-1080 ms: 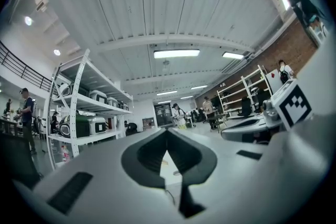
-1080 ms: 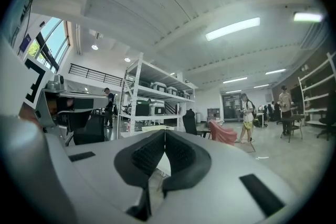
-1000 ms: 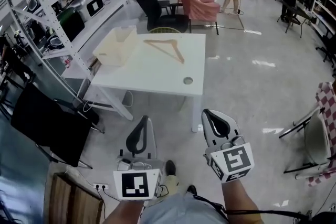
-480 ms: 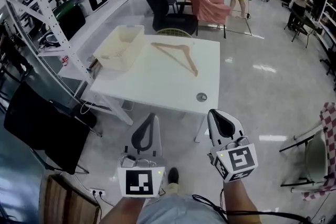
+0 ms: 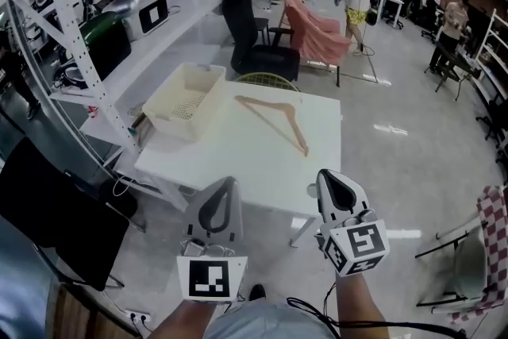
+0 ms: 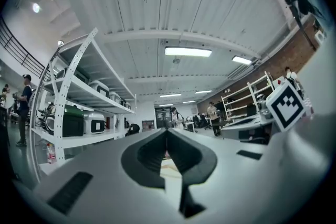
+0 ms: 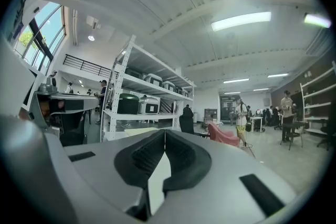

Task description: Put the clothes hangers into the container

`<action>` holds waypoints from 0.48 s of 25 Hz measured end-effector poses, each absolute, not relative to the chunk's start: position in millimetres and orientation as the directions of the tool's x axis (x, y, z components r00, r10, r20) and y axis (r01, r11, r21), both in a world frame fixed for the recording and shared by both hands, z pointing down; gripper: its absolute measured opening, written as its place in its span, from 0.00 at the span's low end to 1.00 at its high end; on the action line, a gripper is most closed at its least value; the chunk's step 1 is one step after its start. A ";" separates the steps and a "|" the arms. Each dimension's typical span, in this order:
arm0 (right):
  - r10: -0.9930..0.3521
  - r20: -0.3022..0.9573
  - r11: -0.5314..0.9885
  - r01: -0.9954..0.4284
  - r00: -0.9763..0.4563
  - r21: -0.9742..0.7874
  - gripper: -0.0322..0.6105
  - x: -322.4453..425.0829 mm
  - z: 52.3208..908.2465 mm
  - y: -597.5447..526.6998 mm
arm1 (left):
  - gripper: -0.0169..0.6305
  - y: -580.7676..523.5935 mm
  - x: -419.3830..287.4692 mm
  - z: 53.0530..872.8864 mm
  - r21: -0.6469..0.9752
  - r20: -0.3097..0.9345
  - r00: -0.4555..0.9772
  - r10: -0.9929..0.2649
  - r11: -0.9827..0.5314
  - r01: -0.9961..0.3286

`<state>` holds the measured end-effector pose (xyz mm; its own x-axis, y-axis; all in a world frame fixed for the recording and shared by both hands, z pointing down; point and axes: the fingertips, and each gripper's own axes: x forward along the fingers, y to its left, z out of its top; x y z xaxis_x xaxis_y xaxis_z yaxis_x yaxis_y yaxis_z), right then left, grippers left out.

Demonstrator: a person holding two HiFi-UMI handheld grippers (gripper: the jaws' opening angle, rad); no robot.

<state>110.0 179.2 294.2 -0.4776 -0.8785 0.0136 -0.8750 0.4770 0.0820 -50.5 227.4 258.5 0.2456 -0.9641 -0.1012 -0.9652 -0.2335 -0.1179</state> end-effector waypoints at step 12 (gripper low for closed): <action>-0.902 0.026 0.432 -0.896 -0.431 0.107 0.07 111.0 305.5 129.1 | 0.05 167.9 -47.0 285.9 -0.111 -0.051 0.303 -0.952 -0.296 -0.949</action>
<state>111.0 129.1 305.5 -0.4313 -0.9018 0.0262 -0.8957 0.4315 0.1071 -47.0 167.9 285.9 0.3029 -0.9517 -0.0507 -0.9487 -0.2961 -0.1107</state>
